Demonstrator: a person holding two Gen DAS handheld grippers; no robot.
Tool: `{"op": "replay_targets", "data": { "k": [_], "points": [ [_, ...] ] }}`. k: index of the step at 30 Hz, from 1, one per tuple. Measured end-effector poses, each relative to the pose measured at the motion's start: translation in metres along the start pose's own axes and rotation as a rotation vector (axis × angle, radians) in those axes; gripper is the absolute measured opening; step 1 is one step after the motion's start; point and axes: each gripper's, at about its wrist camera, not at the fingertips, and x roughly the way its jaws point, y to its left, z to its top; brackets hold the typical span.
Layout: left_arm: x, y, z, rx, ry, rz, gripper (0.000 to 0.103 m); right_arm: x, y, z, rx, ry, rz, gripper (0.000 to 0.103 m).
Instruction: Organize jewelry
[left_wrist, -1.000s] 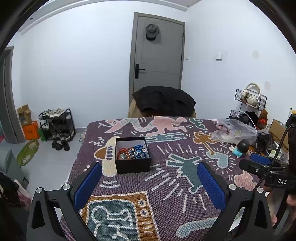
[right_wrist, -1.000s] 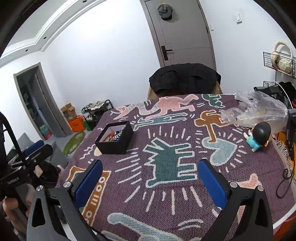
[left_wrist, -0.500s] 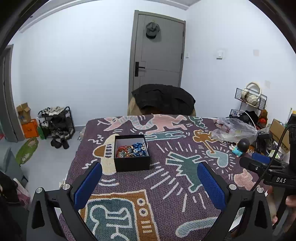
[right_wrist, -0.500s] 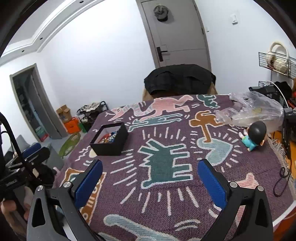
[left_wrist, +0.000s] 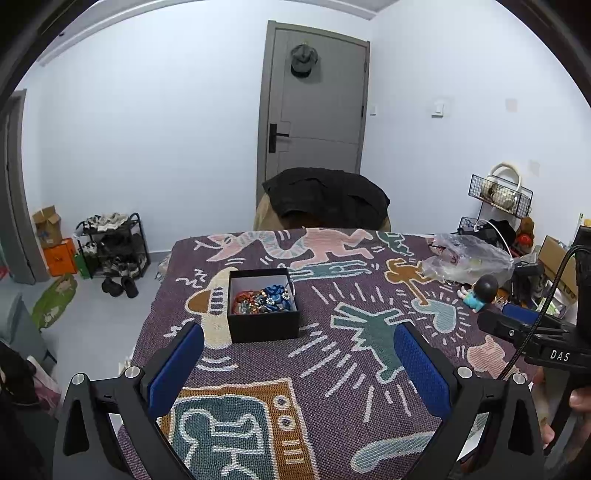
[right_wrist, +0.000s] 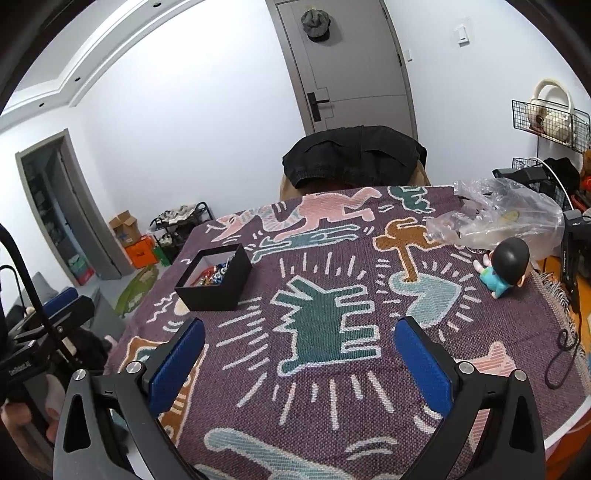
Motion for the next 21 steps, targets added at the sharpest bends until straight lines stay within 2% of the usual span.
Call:
{"op": "replay_targets", "data": {
  "k": [21],
  "points": [
    [0.0022,0.0003,-0.0002,0.005,0.010,-0.013,0.103,0.0060,-0.0047,-0.0023,0.020,0.020,-0.009,0.103]
  ]
}}
